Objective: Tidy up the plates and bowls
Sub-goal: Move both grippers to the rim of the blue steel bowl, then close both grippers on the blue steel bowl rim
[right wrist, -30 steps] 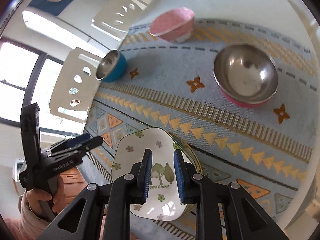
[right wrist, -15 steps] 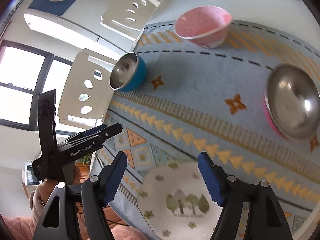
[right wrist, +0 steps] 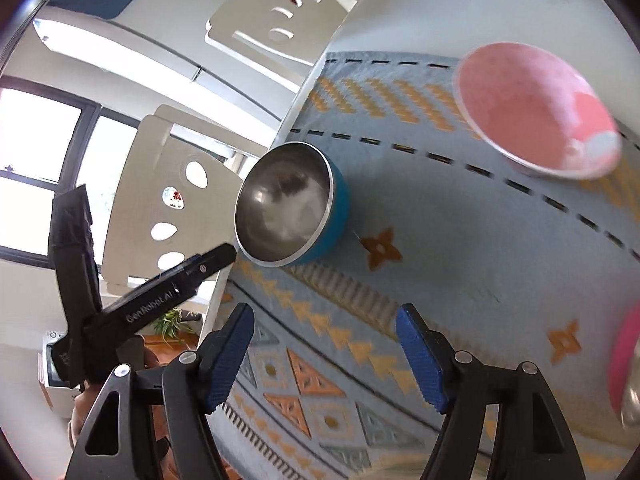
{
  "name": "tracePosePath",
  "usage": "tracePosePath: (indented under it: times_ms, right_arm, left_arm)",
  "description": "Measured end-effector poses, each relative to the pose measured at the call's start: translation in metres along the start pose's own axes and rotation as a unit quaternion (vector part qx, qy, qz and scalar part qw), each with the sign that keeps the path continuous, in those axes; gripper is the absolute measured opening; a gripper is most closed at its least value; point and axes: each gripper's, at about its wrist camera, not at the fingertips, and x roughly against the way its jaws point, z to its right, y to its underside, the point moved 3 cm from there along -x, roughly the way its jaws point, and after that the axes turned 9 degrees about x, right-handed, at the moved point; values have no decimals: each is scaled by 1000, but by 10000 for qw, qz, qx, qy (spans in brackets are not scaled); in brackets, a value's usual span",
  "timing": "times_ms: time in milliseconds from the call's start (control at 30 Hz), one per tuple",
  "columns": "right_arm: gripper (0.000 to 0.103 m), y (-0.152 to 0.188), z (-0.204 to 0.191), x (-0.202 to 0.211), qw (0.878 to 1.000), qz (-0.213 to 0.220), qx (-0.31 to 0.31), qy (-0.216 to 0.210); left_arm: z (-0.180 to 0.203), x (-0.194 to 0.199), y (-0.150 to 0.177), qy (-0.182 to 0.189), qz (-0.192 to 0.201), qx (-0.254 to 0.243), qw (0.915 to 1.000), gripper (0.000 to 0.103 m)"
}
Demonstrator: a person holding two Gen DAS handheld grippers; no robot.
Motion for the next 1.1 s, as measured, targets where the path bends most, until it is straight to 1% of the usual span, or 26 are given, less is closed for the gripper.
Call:
tracePosePath:
  times_ms: [100,200,300,400,500,533,567,633,667,733,767,800,833,867,900,967,1033,1100]
  right_arm:
    - [72,-16,3,-18,10000,19,-20,20]
    - [72,-28,13,-31,9997,166,-196,-49]
    - [72,-39,22,-48,9989,246,-390,-108]
    - [72,-45,26,-57,9981,312,-508,-179]
    - [72,-50,30,-62,9969,425,-645,-146]
    - [70,-51,31,-63,9964,459,-695,-183]
    - [66,-51,31,-64,9962,471,-706,-214]
    - [59,-53,30,-69,9968,423,-654,-162]
    - [58,-54,30,-74,9974,375,-615,-95]
    - [56,-56,29,-81,9982,280,-522,-36]
    - [52,-55,29,-84,9983,248,-513,-83]
    - [48,-55,30,-87,9982,223,-532,-133]
    - [42,-54,31,-91,9982,189,-553,-157]
    - [37,-54,31,-92,9982,182,-553,-146]
    - [37,-54,31,-92,9982,190,-552,-153]
    - [30,-54,32,-91,9983,203,-519,-173]
    - [26,-55,29,-90,9987,196,-422,-199]
    - [26,-57,26,-91,9992,173,-327,-170]
  left_arm:
    - [-1,-14,-14,54,86,83,9999,60]
    - [-4,-32,-21,28,153,112,9998,60]
    - [-7,-49,-22,83,111,194,9997,60]
    - [-8,-58,-20,75,131,144,9998,60]
    - [-9,-67,-20,52,157,150,9998,58]
    - [-8,-69,-20,53,184,155,9997,55]
    - [-8,-69,-19,70,210,149,9996,54]
    - [-5,-69,-18,117,255,116,9995,46]
    - [-3,-68,-18,102,283,84,9995,45]
    - [1,-69,-16,80,301,21,9995,38]
    - [4,-70,-15,111,289,-4,9995,36]
    - [7,-72,-14,143,283,-12,9995,32]
    - [9,-72,-13,176,282,-16,9994,28]
    - [11,-73,-12,205,284,-23,9994,26]
    - [14,-73,-10,217,288,-41,9993,25]
    - [18,-72,-9,142,363,-76,9992,24]
    - [18,-71,-9,134,379,-62,9992,23]
    - [16,-71,-9,168,341,8,9993,23]
